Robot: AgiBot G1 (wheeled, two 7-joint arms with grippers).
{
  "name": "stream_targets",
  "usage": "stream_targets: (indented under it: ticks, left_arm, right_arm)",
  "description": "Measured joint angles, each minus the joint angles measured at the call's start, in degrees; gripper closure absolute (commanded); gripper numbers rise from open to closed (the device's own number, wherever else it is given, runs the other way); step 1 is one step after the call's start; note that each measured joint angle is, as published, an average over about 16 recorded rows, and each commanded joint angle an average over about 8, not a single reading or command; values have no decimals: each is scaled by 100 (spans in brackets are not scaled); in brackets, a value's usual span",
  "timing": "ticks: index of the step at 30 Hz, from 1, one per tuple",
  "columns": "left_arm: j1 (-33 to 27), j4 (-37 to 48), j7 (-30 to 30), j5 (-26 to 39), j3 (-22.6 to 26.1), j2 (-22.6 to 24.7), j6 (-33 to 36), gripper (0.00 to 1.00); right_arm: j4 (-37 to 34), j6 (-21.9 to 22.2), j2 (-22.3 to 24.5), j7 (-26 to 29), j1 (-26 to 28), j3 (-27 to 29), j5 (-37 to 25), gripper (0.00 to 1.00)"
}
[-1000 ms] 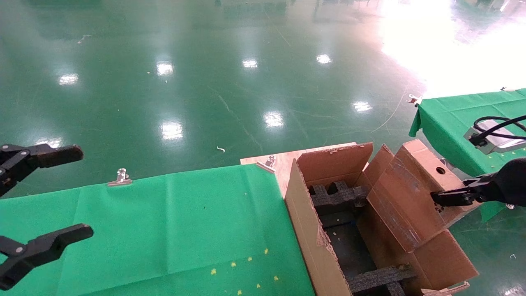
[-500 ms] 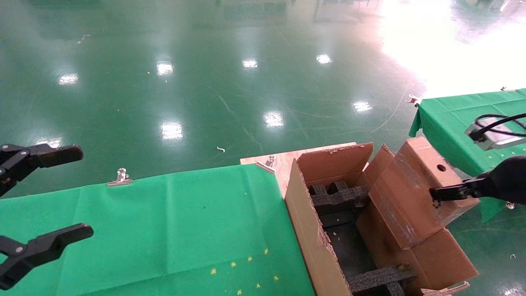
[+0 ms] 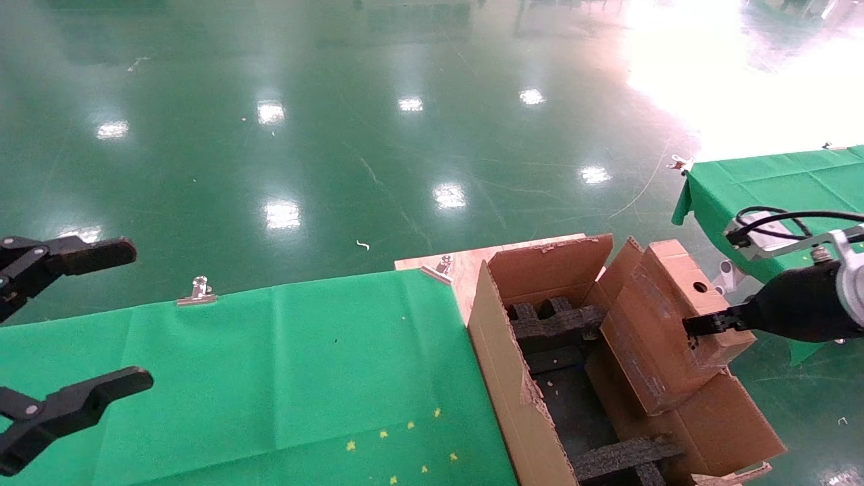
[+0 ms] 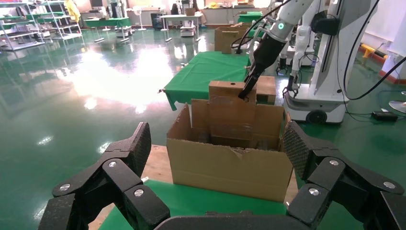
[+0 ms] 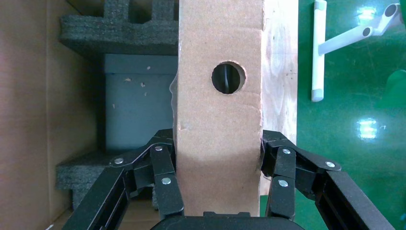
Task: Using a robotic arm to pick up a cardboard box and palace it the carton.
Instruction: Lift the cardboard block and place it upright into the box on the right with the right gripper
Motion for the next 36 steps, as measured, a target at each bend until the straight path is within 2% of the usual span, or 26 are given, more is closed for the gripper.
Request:
stream_targets:
  ticks: [15,36]
  left_arm:
    - [0,0,0,0,0,0,0,0]
    - [0,0,0,0,0,0,0,0]
  right_arm:
    - [-3,588,-247,630,-524,-270,-371,100]
    - [-114,1704,-633,1471,-1459,-638,-921,100]
